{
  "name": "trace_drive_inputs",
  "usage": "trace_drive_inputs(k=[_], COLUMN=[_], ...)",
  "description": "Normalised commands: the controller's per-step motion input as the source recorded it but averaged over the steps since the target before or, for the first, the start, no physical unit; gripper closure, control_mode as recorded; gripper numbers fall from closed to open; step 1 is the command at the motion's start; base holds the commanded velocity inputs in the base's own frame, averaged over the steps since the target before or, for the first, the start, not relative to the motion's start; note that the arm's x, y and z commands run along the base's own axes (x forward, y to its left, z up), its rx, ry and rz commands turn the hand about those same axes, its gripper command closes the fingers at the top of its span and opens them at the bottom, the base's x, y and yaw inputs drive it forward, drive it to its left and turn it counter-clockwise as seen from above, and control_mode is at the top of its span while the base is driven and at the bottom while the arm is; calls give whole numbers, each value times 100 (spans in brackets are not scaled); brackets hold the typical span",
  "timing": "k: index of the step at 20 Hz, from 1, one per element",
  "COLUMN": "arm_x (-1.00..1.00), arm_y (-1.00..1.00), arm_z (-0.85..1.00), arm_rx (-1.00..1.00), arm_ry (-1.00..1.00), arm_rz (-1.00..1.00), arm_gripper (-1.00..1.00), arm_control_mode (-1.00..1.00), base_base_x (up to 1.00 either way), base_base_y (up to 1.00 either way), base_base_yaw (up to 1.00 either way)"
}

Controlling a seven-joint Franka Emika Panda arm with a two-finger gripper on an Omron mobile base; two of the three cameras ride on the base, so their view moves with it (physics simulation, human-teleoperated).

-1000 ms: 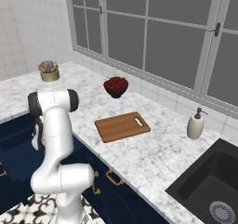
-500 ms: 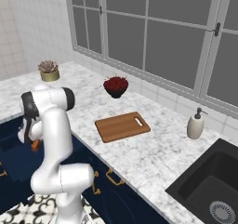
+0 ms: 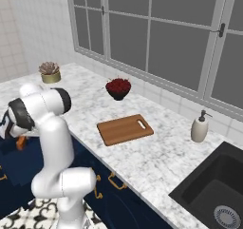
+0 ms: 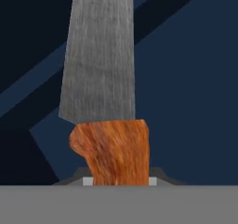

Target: Pick up the knife from the drawer and place it on the cutting board. Then place the meat from the plate to the cutting board.

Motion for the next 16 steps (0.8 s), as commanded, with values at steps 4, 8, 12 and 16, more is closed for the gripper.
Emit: trace_drive_inputs(k=[4,8,12,16], arm_x=[-44,-52,-40,-7], arm_y=[-19,-46,-90,-100], arm_z=[86,69,65,52], arm_rx=[-1,-2,-4,0], arm_ry=[0,-9,-8,-4], arm_rz=[-22,-30,-19,-2], arm_gripper=[100,100,100,100], arm_control_mode=[-100,-100,-100,-100], base_base_x=[0,0,0,0], base_base_y=[0,0,0,0], base_base_yaw=[0,0,0,0])
